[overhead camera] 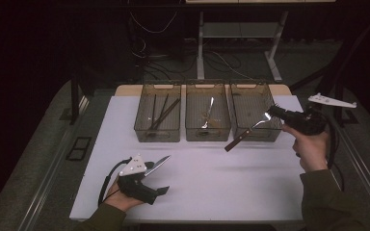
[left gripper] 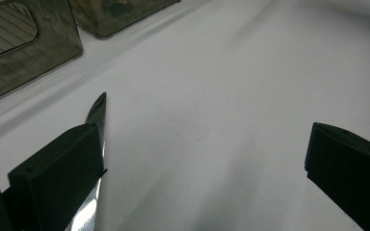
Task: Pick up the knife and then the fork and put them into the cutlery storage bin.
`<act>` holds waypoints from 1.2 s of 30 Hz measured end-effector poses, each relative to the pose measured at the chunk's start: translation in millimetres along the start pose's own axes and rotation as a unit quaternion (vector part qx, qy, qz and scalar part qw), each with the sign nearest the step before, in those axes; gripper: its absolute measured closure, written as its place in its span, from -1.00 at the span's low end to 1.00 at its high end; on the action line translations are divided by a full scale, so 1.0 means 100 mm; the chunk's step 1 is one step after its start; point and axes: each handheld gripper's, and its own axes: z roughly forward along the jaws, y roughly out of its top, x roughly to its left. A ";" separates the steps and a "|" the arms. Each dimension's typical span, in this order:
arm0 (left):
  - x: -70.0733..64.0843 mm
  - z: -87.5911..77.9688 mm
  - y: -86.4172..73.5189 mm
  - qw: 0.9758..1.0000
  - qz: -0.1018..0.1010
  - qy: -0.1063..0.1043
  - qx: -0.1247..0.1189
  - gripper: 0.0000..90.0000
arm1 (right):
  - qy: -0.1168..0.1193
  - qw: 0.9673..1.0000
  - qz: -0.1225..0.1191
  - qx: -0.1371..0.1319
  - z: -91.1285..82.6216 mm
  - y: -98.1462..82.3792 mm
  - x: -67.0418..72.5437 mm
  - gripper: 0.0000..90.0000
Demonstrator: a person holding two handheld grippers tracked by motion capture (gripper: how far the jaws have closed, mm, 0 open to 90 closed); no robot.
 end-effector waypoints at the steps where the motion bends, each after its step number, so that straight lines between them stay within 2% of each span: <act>1: 0.00 0.00 0.00 1.000 0.000 0.000 0.000 -1.00 | -0.005 1.000 0.000 -0.003 -0.02 0.05 -0.02 0.94; 4: 0.00 0.01 0.00 1.000 0.003 -0.001 0.002 -1.00 | -0.017 1.000 0.002 -0.013 -0.05 0.17 -0.09 0.94; 13: -0.01 0.02 0.00 1.000 0.005 -0.009 0.003 -1.00 | -0.086 0.996 -0.010 -0.023 -0.05 0.50 -0.34 0.94; 20: -0.02 0.03 0.00 1.000 0.005 -0.012 0.004 -1.00 | -0.119 0.993 0.004 -0.007 0.14 0.54 -0.56 0.94; 23: -0.02 0.03 -0.01 1.000 0.007 -0.014 0.006 -1.00 | -0.129 0.992 0.004 0.012 0.27 0.50 -0.63 0.94; 27: -0.02 0.03 -0.01 1.000 0.008 -0.016 0.007 -1.00 | -0.133 0.990 0.007 0.041 0.44 0.43 -0.69 0.94; 30: -0.02 0.04 -0.01 1.000 0.007 -0.017 0.008 -1.00 | -0.127 0.990 0.012 0.054 0.54 0.39 -0.72 0.94; 36: -0.02 0.04 -0.01 1.000 0.007 -0.018 0.009 -1.00 | -0.106 0.989 0.029 0.098 0.73 0.29 -0.79 0.93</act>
